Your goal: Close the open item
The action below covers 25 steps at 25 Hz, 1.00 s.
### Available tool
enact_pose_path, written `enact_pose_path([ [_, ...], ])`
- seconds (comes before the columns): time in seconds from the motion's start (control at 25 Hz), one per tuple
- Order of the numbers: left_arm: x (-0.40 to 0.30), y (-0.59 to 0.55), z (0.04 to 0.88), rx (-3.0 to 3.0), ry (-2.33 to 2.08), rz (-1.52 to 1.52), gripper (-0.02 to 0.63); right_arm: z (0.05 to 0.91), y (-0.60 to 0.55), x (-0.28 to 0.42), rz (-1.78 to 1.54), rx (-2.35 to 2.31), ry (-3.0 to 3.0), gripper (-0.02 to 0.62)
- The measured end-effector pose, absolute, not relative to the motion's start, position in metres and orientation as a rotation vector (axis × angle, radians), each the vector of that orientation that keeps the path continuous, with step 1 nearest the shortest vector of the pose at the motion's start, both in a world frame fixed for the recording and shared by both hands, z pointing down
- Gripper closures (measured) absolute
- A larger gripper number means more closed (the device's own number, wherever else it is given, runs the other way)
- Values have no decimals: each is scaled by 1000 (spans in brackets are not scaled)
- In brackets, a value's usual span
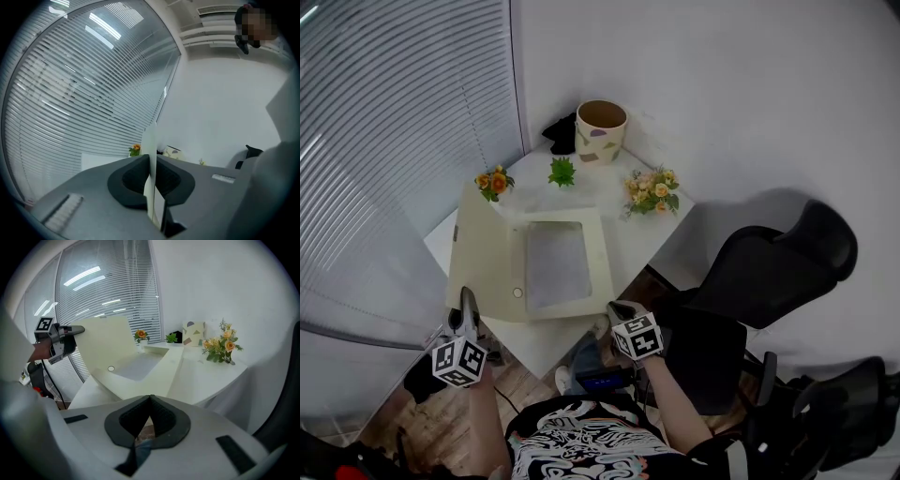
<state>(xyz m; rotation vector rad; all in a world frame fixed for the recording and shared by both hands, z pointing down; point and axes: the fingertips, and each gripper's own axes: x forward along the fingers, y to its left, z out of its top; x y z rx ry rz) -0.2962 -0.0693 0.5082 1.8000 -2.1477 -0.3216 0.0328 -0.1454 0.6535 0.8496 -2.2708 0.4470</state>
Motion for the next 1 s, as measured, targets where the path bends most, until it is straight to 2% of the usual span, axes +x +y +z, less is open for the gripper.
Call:
enact_pose_path([
  [1.0, -237, -96, 485, 2037, -2006, -297, 594, 653, -145, 32, 462, 847, -2289, 592],
])
